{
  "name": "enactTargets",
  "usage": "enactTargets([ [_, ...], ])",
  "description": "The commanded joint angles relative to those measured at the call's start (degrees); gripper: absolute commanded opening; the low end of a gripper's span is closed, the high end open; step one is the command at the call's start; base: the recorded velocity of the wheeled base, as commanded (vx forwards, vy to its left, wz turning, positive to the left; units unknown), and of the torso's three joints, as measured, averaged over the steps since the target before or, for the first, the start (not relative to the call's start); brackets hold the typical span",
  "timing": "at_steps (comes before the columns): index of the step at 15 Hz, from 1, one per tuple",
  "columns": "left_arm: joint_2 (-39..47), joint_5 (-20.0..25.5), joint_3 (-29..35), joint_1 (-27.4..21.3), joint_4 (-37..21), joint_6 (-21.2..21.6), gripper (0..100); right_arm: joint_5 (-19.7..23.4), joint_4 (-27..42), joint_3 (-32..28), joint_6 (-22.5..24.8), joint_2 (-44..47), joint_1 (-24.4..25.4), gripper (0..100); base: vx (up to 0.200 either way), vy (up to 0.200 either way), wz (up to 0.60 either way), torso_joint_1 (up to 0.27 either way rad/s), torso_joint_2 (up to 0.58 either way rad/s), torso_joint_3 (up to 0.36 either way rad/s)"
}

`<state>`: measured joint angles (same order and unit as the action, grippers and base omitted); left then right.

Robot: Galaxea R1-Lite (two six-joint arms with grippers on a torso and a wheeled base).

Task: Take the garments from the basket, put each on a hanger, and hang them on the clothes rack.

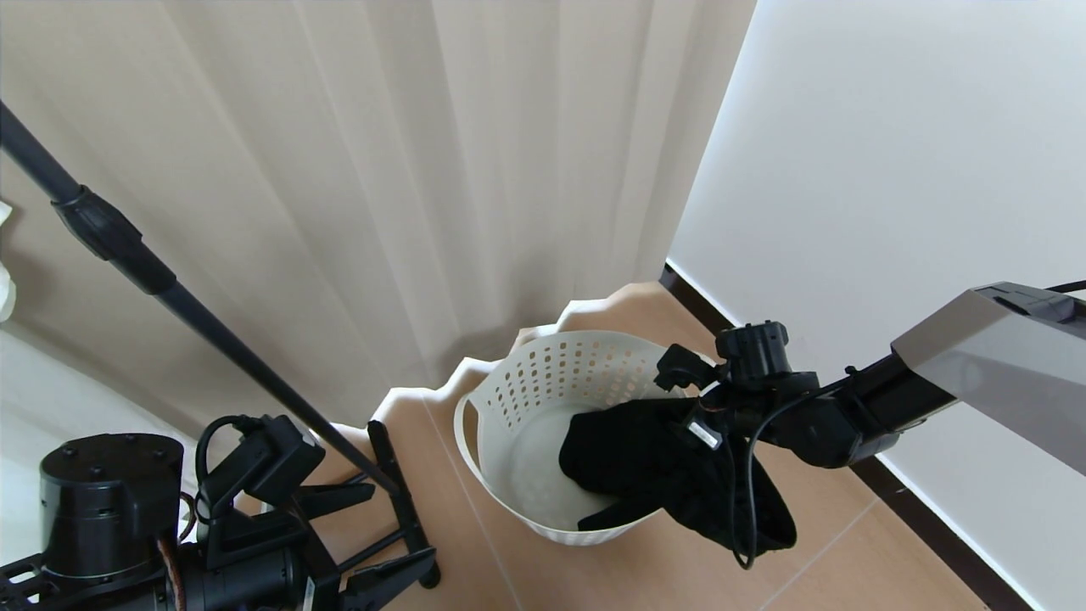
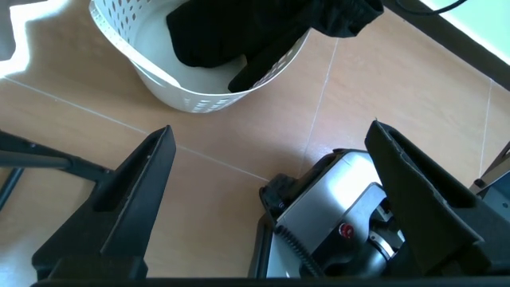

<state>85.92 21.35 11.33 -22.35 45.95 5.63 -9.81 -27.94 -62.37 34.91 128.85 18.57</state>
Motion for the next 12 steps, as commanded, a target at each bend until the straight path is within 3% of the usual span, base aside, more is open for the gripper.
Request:
enactTargets([
  [1,0.13,0.01,-0.08,-0.33,0.02,-0.09,100,0.67,-0.01,-0.65,-0.02,1.05,-0.20,100,0.000,0.000,0.00,0.000,0.00,0.000],
  [7,0.48,0.01,0.01,-0.51,0.02,-0.09,100,1.90,-0.10,-2.76,-0.02,3.07,-1.52,100,0.000,0.000,0.00,0.000,0.00,0.000],
  [12,0.48,0.01,-0.08,-0.51,0.02,-0.09,100,6.12,-0.01,-2.67,-0.02,3.25,-2.66,100,0.000,0.000,0.00,0.000,0.00,0.000],
])
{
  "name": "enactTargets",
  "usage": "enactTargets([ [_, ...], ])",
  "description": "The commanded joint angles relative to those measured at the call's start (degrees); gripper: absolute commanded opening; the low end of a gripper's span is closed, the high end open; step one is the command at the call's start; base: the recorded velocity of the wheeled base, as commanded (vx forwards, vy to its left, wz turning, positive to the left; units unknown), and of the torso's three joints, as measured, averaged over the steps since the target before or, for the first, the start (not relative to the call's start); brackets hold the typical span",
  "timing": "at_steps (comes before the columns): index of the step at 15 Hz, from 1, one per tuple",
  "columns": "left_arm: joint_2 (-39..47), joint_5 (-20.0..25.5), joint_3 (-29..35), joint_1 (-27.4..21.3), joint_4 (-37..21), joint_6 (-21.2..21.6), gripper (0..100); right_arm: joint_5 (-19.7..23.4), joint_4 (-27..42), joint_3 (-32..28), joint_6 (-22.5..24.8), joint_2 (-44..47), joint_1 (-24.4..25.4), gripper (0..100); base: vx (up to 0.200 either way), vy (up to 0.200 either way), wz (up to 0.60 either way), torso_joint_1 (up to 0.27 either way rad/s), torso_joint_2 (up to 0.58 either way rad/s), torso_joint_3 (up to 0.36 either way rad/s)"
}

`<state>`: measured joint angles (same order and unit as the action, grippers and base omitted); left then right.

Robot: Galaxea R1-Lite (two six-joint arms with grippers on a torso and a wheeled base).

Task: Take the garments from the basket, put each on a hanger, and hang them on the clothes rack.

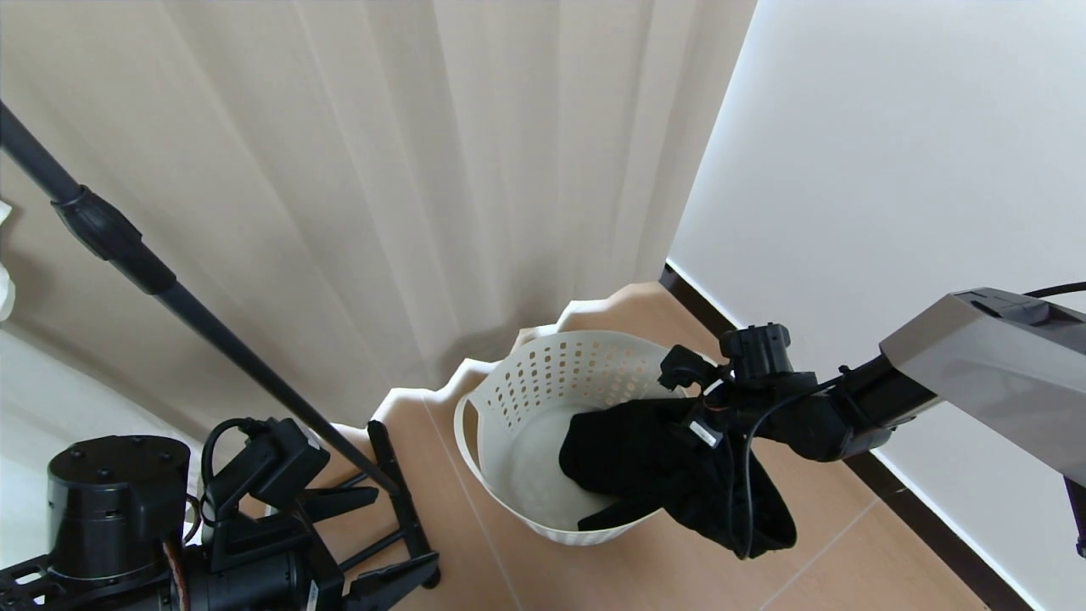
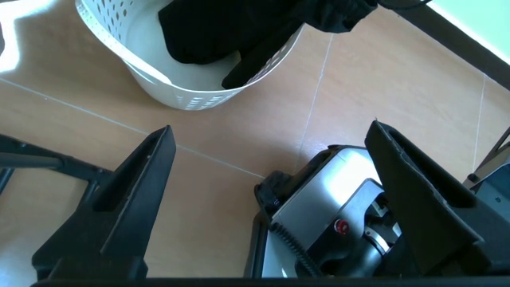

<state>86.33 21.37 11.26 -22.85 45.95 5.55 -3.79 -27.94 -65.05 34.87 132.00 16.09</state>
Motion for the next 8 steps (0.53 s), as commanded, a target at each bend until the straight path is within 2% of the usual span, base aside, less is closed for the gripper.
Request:
enactTargets([
  [1,0.15,0.08,-0.01,-0.01,0.02,-0.01,100,1.77,-0.01,0.01,0.03,0.19,-0.62,100,0.000,0.000,0.00,0.000,0.00,0.000],
  [8,0.85,0.08,-0.01,-0.09,0.02,-0.01,100,2.56,-0.10,-1.92,-0.15,2.91,-0.89,100,0.000,0.000,0.00,0.000,0.00,0.000],
])
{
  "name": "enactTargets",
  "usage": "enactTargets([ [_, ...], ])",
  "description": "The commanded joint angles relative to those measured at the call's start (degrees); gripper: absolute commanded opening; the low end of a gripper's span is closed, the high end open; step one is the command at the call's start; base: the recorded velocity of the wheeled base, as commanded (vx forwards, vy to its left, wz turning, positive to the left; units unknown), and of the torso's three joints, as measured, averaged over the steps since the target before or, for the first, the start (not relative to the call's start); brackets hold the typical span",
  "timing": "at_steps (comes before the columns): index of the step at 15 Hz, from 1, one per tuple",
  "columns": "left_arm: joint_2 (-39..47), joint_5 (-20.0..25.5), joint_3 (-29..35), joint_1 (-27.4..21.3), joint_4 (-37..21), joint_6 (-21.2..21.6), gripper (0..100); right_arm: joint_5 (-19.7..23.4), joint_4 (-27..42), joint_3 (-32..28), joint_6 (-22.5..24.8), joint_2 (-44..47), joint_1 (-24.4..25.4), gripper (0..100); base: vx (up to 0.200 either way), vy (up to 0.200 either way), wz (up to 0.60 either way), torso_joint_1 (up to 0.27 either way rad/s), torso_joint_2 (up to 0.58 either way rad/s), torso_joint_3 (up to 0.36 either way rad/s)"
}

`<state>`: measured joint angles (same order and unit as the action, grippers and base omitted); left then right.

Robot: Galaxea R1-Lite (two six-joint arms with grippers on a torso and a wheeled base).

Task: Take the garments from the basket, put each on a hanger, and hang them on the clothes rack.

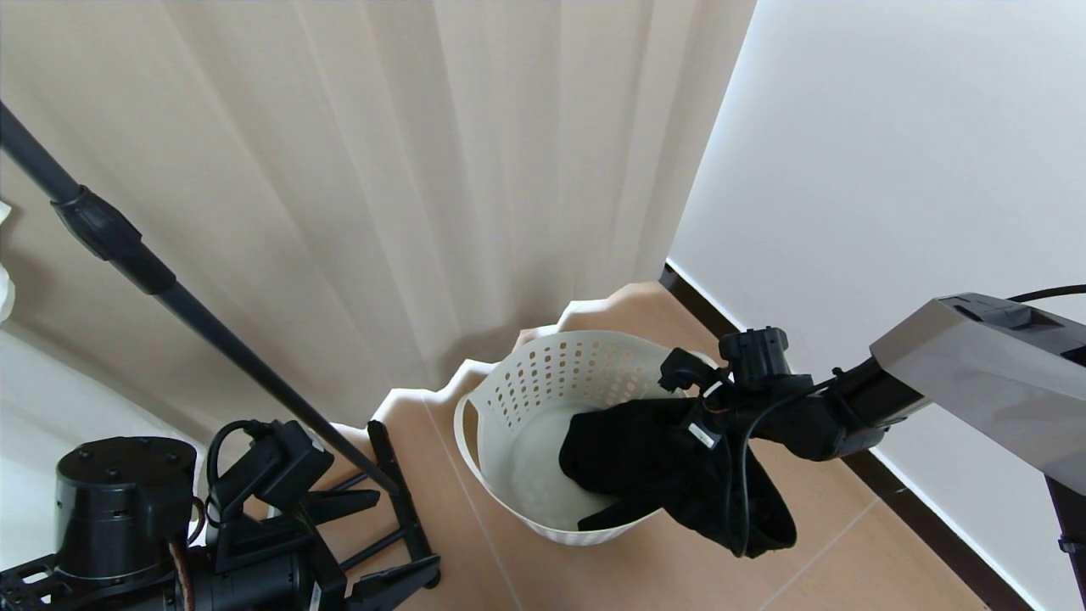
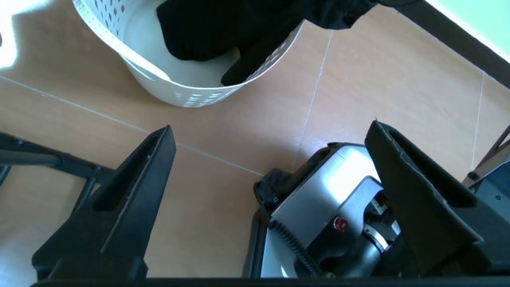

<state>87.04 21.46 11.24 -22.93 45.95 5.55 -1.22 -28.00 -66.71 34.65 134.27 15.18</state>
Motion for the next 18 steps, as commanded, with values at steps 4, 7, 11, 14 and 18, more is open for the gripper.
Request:
enactTargets([
  [4,0.15,-0.01,0.01,-0.01,0.02,-0.01,100,-0.01,-0.04,-0.79,-0.63,0.82,0.03,0,0.000,0.000,0.00,0.000,0.00,0.000],
  [7,0.15,-0.01,0.01,-0.01,0.02,-0.01,100,-0.01,-0.04,-0.71,-0.63,0.64,0.20,0,0.000,0.000,0.00,0.000,0.00,0.000],
  [11,-0.03,-0.01,0.01,-0.01,0.02,-0.01,100,-0.01,-0.30,-0.09,-1.34,-0.32,0.38,0,0.000,0.000,0.00,0.000,0.00,0.000],
  [14,-0.73,-0.01,-0.08,0.08,0.02,-0.10,100,-0.10,-7.86,7.20,-6.17,-6.91,2.66,0,0.000,0.000,0.00,0.000,0.00,0.000],
  [18,-2.75,-0.27,-0.43,-0.01,0.02,-0.10,100,-0.36,-9.97,14.76,-7.40,-16.49,6.27,0,0.000,0.000,0.00,0.000,0.00,0.000],
])
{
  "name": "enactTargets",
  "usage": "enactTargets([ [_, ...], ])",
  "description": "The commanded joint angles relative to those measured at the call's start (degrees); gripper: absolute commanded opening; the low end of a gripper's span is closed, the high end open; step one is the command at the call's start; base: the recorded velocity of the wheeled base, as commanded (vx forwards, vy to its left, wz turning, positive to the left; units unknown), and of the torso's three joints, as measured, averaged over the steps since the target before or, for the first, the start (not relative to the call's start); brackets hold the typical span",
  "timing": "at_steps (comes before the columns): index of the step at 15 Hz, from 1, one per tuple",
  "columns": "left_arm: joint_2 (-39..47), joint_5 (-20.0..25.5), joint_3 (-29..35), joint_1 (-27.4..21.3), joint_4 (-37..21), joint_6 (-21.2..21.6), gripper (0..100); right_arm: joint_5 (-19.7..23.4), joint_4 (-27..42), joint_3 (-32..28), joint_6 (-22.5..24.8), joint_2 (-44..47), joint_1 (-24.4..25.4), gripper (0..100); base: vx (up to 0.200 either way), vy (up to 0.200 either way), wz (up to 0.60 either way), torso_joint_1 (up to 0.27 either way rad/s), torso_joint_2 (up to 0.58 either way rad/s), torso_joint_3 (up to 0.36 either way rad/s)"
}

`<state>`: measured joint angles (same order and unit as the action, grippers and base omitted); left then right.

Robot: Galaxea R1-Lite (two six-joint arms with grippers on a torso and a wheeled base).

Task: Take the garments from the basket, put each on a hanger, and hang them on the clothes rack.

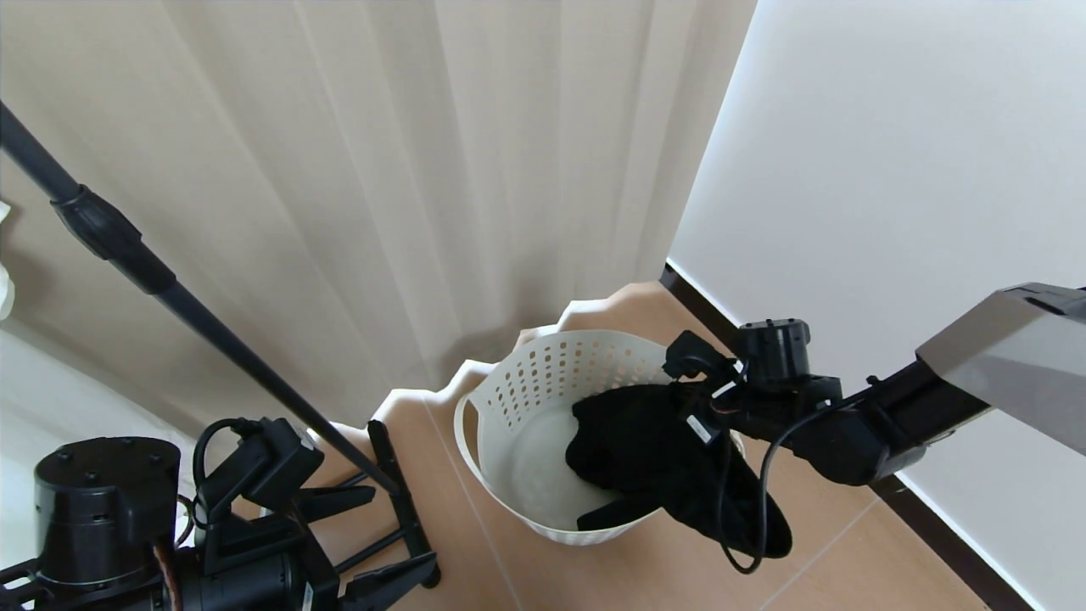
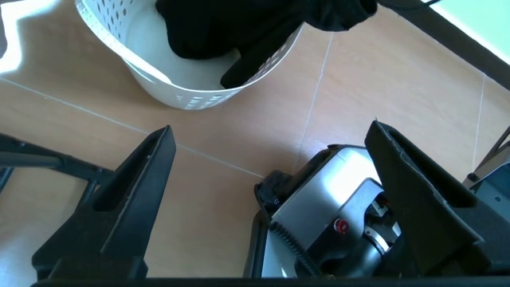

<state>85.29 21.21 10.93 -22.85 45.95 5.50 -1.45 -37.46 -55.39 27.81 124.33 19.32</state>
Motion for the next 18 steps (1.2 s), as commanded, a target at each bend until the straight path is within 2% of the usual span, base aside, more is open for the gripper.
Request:
enactTargets([
  [1,-1.26,-0.12,-0.30,-0.01,0.02,0.04,100,-0.40,-0.51,4.94,-1.88,-9.72,3.35,0,0.000,0.000,0.00,0.000,0.00,0.000],
  [7,-2.84,-0.82,-0.48,0.08,0.81,0.13,100,-0.48,-0.42,11.10,-3.11,-21.06,5.73,0,0.000,0.000,0.00,0.000,0.00,0.000],
  [9,-2.58,-2.75,-0.30,0.08,0.81,0.13,100,-0.48,-0.42,11.62,-3.11,-21.59,6.43,0,0.000,0.000,0.00,0.000,0.00,0.000],
  [13,-2.67,-2.84,-0.30,0.08,0.81,0.13,100,-0.48,-0.42,11.36,-3.11,-20.88,6.43,0,0.000,0.000,0.00,0.005,0.00,0.041],
  [18,-2.93,-2.84,-0.48,0.17,0.81,0.48,100,-0.40,-0.42,11.01,-3.20,-20.62,6.34,0,0.000,0.000,0.00,0.001,0.00,0.182],
])
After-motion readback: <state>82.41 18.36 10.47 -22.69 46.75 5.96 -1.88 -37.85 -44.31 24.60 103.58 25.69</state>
